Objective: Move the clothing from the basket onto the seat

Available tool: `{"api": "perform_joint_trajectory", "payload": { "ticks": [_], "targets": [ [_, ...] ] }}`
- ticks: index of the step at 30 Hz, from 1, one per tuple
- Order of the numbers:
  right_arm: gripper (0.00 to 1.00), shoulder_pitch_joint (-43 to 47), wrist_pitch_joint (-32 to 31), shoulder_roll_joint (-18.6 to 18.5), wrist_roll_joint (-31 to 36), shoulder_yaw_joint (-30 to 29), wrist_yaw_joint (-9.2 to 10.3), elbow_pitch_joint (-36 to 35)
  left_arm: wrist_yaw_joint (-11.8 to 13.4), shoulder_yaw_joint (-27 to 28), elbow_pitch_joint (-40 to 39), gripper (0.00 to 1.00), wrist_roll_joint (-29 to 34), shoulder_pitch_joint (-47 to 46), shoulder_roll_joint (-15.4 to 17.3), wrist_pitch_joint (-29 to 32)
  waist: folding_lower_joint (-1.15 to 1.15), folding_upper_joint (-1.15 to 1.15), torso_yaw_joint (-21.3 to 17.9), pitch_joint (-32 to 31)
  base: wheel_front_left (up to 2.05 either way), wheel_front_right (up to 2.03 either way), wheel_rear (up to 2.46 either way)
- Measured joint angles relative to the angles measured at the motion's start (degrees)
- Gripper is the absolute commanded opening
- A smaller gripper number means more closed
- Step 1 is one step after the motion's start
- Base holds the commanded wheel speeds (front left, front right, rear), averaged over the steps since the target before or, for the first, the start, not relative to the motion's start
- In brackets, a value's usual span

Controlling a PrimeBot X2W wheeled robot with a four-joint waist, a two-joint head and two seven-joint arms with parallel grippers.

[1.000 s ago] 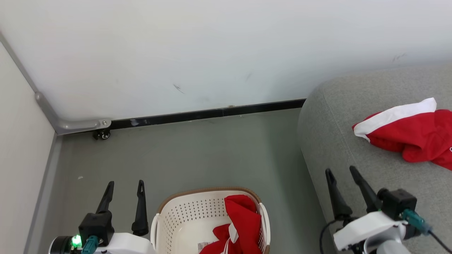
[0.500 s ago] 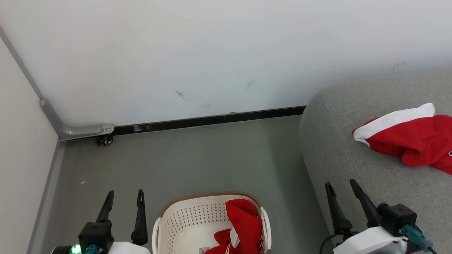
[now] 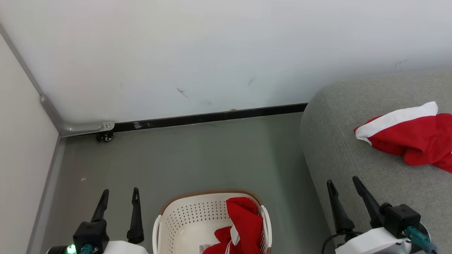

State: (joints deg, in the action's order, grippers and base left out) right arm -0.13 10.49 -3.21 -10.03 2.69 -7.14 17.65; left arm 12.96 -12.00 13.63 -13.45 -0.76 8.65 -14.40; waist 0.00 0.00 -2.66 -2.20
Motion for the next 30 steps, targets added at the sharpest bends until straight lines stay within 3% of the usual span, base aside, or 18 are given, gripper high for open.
{"api": "perform_joint_trajectory", "payload": {
  "ticks": [30],
  "targets": [
    [1.00, 2.43, -3.37, 0.48, 0.41, -0.80, 0.00, -8.12, 0.07, 0.33, -0.59, 1.00, 0.33, 0.32, 0.13, 0.00, 0.00, 0.00, 0.08, 2.18, 0.00, 0.00, 0.00]
  ]
}}
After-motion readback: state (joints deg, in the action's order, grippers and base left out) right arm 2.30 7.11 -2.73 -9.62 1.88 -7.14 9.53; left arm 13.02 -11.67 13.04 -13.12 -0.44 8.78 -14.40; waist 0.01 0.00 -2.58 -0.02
